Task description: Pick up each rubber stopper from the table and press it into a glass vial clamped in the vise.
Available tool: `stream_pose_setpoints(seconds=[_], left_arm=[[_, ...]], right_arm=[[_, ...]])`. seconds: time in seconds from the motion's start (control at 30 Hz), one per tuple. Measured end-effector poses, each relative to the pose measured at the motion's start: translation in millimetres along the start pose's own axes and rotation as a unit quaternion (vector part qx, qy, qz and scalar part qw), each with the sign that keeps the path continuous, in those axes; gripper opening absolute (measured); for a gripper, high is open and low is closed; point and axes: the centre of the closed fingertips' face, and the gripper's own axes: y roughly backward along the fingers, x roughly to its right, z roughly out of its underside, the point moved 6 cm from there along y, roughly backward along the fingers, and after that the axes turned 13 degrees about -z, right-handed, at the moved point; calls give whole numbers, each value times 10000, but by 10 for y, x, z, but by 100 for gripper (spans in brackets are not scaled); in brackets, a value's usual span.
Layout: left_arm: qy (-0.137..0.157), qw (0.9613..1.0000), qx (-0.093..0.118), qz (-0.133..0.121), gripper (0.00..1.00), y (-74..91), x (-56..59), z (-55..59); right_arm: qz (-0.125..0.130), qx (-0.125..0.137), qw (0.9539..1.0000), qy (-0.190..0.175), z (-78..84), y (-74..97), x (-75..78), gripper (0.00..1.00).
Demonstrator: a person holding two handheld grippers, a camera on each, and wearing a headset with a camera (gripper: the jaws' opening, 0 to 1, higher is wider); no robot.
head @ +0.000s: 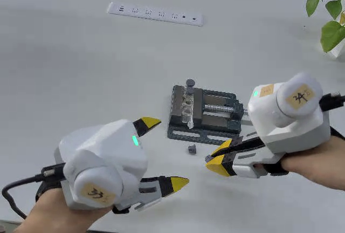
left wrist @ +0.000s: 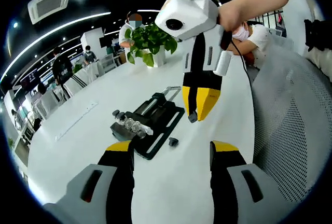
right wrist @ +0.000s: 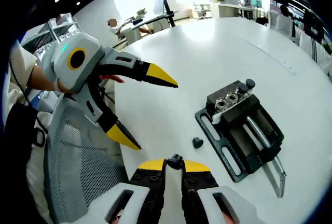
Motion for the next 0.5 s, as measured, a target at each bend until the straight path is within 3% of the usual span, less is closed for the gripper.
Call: stream_pose_setpoints(seconds=[0.1,0.2,0.3,0.5], left_arm=[[-22,9999,125,45,49,-12,45,-51],[-235,9993,298,33,43,-30,64,-119],[-544,9964,642,95,36,-46,81,-234],[-1023,9907,864,226,28,-54,126,-337]], right_arm=[[-131,34,9999,-98,-75,77,-24,6],[-231,35,9995,-215,-125,121,-29,6],[-416,63,9984,-369,-159,131,-44,6],[-621,137,9968,-492,-200,140,-83,6]])
